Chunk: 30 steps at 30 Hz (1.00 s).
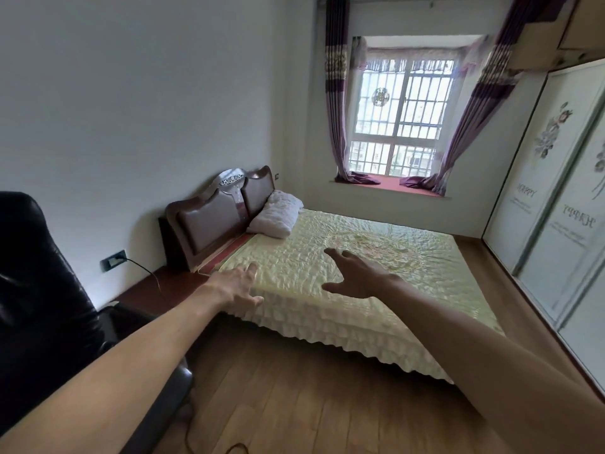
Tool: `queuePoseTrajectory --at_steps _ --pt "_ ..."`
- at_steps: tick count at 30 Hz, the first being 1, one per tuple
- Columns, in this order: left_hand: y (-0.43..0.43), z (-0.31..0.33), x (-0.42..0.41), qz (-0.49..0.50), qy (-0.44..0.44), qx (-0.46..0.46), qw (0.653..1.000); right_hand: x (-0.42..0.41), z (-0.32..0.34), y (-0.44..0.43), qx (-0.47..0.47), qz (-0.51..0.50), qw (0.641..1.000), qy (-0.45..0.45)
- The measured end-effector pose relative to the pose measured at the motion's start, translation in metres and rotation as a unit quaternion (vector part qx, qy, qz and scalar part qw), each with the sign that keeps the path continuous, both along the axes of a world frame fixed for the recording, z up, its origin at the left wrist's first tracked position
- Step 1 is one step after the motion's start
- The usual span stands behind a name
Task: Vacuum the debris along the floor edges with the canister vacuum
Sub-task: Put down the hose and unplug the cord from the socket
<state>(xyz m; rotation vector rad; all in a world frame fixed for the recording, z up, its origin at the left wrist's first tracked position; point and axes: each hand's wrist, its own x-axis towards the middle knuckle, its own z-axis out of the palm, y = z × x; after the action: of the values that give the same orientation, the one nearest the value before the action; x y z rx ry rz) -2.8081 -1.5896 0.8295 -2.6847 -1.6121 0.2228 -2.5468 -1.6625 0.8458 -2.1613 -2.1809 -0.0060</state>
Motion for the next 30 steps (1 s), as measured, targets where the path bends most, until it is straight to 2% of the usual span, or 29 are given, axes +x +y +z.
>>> queuePoseTrajectory --at_steps 7,17,26,30 --pt "0.104 0.015 0.000 0.020 -0.006 0.008 1.000 0.004 0.010 0.112 0.013 0.010 1.000 0.007" --pt "0.200 0.015 0.000 0.070 -0.018 0.014 0.997 0.020 0.002 0.232 0.011 0.047 0.999 0.015" --pt "0.308 -0.005 0.066 0.120 -0.024 0.021 0.992 0.085 -0.004 0.369 0.004 0.110 0.994 0.014" --pt "0.355 -0.002 0.094 0.155 -0.038 0.025 0.987 0.121 0.006 0.438 -0.008 0.134 0.989 0.059"
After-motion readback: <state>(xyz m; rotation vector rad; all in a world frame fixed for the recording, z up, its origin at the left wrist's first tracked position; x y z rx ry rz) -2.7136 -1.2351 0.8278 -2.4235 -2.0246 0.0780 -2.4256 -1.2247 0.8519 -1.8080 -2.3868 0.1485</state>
